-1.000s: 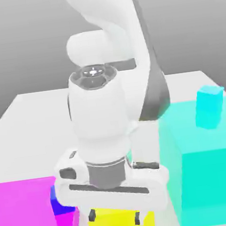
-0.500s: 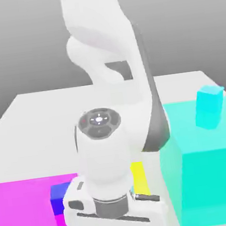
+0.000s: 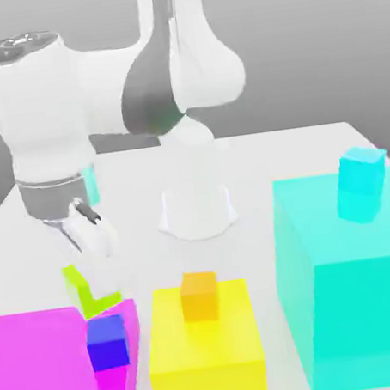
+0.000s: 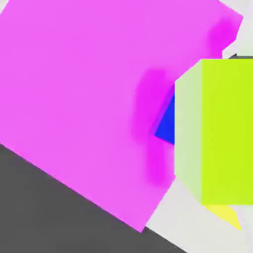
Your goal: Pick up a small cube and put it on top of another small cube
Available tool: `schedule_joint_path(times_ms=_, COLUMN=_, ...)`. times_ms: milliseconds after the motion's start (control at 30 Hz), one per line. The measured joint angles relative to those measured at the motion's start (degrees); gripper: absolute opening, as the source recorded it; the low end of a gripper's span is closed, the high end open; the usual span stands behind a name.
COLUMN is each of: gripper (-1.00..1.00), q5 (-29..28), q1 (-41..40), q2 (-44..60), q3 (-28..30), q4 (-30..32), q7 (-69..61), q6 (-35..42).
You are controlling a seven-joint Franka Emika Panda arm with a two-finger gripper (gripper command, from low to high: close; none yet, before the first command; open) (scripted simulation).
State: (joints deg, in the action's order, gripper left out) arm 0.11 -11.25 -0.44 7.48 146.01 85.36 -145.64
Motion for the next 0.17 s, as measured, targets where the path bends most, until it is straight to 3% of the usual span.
schedule_joint_path(times_ms=33, gripper=-1.00, q5=0.43, q1=-0.13, q2=1.89, q3=-0.14, q4=0.44, q7=-0.21, q6=-2.31)
schedule_joint_path(times_ms=67, gripper=1.00, q5=0.67, q1=-0.15, q2=2.96, q3=-0.21, q4=0.68, q7=-0.32, q6=-3.62)
schedule_joint_path(times_ms=167, gripper=1.00, q5=0.67, q1=-0.14, q2=2.96, q3=-0.21, q4=0.68, q7=-0.32, q6=-3.62)
